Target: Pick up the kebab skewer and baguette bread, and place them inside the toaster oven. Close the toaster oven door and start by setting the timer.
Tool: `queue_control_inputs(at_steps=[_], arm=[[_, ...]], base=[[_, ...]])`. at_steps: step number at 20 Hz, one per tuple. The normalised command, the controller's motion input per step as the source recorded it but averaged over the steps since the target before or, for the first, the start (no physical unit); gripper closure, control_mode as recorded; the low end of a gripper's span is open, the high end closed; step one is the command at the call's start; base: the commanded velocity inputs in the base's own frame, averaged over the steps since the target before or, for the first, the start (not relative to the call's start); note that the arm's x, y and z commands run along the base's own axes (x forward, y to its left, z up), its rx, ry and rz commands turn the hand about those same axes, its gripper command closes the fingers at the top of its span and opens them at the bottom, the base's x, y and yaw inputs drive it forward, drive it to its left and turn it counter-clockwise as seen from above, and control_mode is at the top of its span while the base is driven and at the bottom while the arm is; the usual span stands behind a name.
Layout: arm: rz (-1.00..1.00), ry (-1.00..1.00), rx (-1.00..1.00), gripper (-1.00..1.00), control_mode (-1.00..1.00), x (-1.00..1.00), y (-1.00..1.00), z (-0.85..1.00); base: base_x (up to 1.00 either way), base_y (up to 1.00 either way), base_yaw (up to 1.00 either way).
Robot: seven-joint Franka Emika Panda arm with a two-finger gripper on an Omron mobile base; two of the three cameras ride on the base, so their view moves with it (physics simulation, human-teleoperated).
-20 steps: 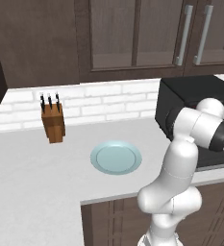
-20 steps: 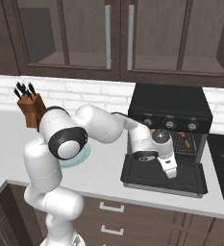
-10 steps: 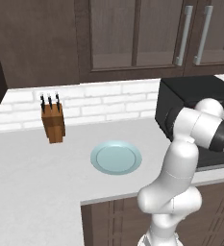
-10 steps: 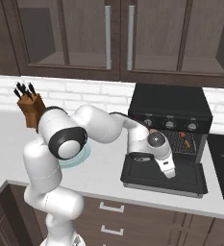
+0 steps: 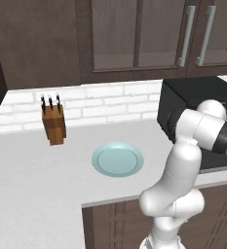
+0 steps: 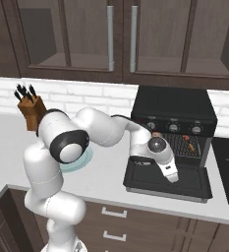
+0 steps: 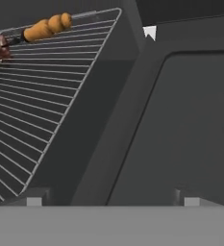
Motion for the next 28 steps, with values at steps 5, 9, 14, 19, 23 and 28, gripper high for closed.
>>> queue_control_inputs(at_steps=[5, 9, 14, 19, 23, 28], arm=[[0.01, -0.06, 0.03, -1.00, -1.00, -0.05, 0.07, -0.03], [0.13, 0.01, 0.02, -1.00, -1.00, -0.42, -0.08, 0.21], [0.25, 0.06, 0.00, -1.00, -1.00, -0.51, -0.02, 0.34], [0.36, 0.15, -0.02, -1.00, -1.00, -0.49, 0.04, 0.64], [0.35, 0.23, -0.06, -1.00, -1.00, -0.58, 0.00, 0.52], [0.34, 0.28, -0.10, -1.00, -1.00, -0.60, 0.17, 0.23]], base=[[0.00, 0.00, 0.00], [0.00, 0.00, 0.00], [0.00, 0.00, 0.00], [0.00, 0.00, 0.00], [0.00, 0.00, 0.00], [0.00, 0.00, 0.00]])
